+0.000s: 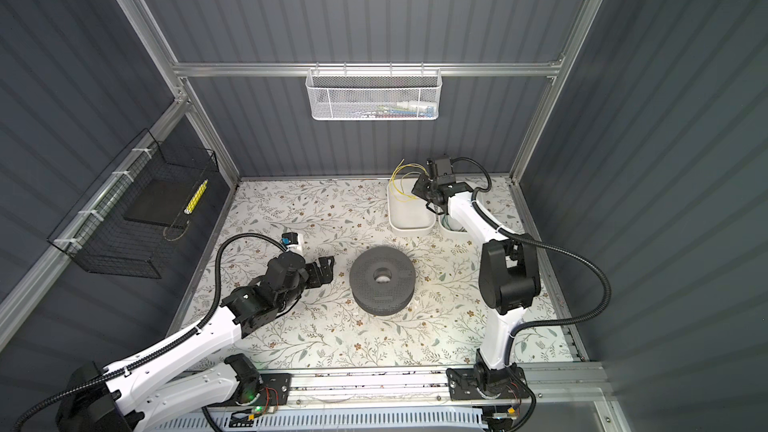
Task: Wrap the cables
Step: 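Lift the yellow wire with the right gripper while the left gripper reaches toward it, then grasp the yellow wire with the left gripper beside the right gripper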
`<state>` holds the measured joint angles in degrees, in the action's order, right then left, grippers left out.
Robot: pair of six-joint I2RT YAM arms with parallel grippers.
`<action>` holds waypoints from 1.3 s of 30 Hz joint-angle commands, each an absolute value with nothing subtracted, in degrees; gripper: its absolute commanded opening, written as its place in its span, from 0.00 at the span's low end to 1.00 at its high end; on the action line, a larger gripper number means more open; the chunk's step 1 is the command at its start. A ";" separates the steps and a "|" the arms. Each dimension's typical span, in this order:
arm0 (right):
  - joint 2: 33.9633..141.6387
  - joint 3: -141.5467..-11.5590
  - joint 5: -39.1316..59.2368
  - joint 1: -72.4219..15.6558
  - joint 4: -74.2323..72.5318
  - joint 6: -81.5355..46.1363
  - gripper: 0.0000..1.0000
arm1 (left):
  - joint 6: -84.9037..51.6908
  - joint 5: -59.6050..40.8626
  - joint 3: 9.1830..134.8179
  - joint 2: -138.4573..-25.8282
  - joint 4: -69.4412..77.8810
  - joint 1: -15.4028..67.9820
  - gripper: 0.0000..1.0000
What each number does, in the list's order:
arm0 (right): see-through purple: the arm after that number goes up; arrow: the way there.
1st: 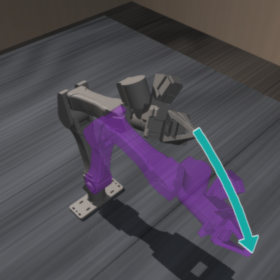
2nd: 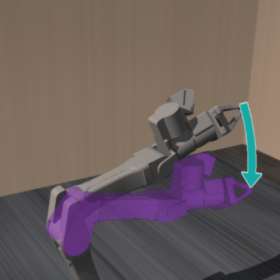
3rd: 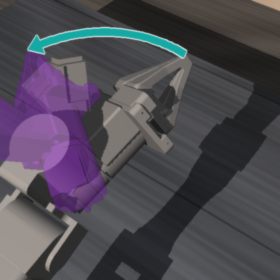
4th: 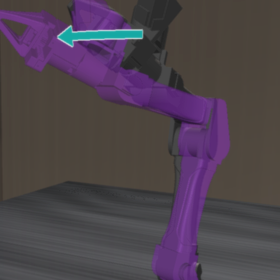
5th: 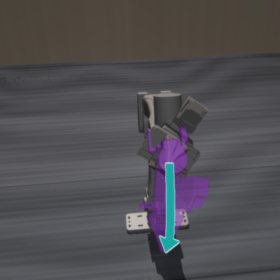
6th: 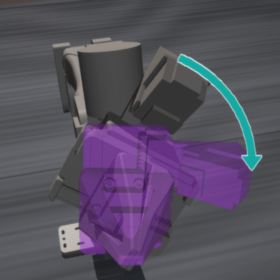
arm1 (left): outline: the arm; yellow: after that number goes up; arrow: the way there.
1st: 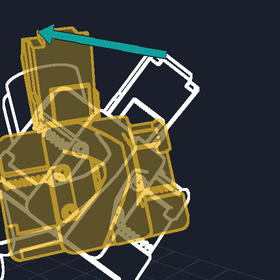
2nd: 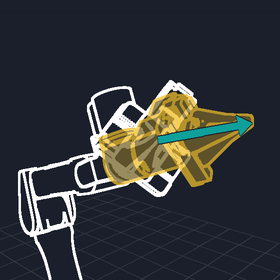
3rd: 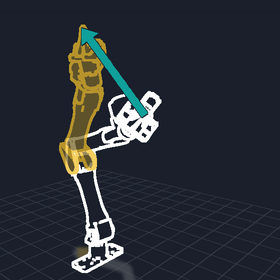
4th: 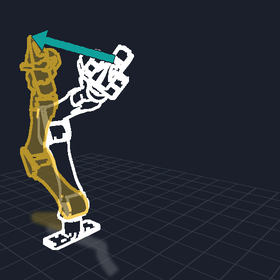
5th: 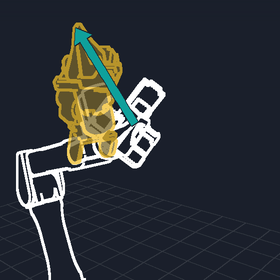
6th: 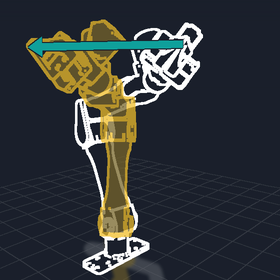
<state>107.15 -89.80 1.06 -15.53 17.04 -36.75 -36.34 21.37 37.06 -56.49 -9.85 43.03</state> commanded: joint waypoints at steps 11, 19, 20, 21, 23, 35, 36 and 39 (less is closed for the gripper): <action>81.50 -64.39 8.17 -20.81 10.81 -38.03 0.00 | -28.56 2.47 54.98 -67.87 -11.50 42.71 0.63; 64.72 -52.74 3.74 -26.26 11.62 -39.03 0.00 | -23.14 0.40 69.46 -76.18 -15.84 43.30 0.63; 62.88 -52.28 2.55 -26.96 12.31 -38.87 0.00 | -22.61 1.43 72.13 -77.98 -17.56 44.10 0.64; 61.78 -51.90 1.94 -27.51 12.68 -38.74 0.00 | -21.69 1.63 74.32 -79.36 -18.79 44.91 0.66; 60.29 -51.21 1.21 -28.33 13.27 -38.69 0.00 | -19.51 2.73 78.07 -81.87 -20.34 46.85 0.71; 57.49 -50.36 -0.32 -31.49 13.92 -39.13 0.00 | -19.16 6.18 84.74 -87.50 -18.44 48.22 0.57; 57.27 -50.20 -0.50 -31.71 13.89 -39.25 0.00 | -19.12 6.97 84.55 -87.45 -18.02 48.24 0.56; 56.63 -49.92 -1.00 -32.24 13.88 -39.46 0.00 | -18.56 8.47 84.51 -87.44 -17.86 48.22 0.55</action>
